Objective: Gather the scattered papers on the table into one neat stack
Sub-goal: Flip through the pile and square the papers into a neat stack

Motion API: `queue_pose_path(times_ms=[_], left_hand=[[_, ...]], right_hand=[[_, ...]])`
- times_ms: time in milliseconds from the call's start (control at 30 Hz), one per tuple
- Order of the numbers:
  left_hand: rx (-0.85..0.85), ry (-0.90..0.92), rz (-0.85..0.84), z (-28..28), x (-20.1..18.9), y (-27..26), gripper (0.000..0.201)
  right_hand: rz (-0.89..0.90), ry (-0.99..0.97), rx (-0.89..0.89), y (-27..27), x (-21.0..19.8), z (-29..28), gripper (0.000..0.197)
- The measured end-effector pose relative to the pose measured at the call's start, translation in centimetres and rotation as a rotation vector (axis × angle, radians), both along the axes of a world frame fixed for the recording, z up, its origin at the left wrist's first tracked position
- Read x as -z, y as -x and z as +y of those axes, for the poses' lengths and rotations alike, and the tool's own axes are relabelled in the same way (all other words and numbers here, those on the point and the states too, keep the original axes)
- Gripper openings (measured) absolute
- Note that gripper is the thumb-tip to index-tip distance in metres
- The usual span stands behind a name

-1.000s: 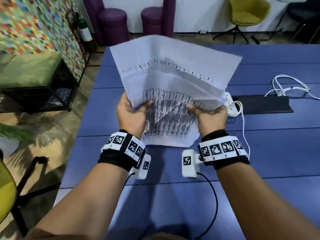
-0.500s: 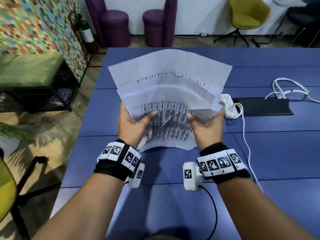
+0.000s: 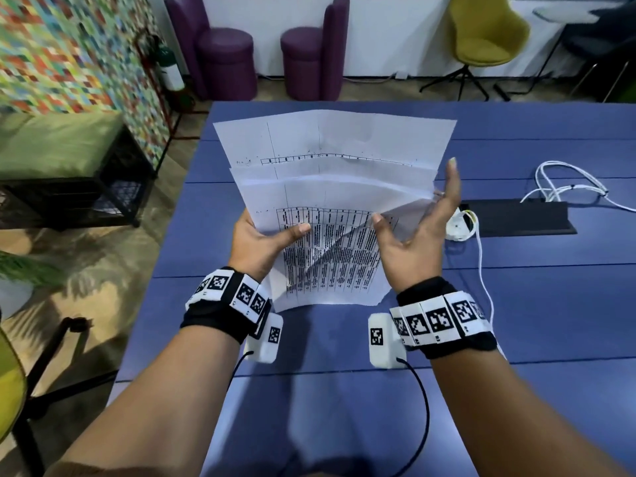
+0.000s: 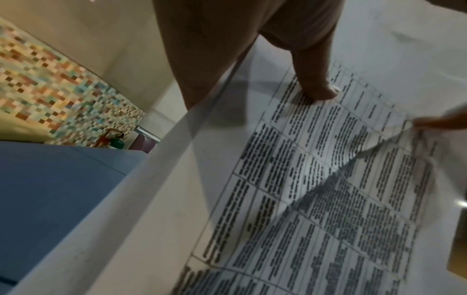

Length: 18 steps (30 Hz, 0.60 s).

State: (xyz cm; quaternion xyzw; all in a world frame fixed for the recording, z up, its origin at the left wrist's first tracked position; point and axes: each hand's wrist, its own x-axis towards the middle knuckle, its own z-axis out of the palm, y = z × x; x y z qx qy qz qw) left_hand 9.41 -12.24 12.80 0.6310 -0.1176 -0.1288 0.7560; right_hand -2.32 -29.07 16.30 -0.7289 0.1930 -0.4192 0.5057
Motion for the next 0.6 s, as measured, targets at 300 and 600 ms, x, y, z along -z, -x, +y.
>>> queue_pose_path(times_ms=[300, 600], left_hand=[[0.032, 0.01, 0.019, 0.2, -0.3, -0.3, 0.031], [0.027, 0.043, -0.006, 0.2, -0.3, -0.2, 0.034]], right_hand=[[-0.024, 0.556, -0.012, 0.4, -6.8, -0.4, 0.082], [0.031, 0.528, -0.054, 0.4, -4.8, -0.5, 0.059]])
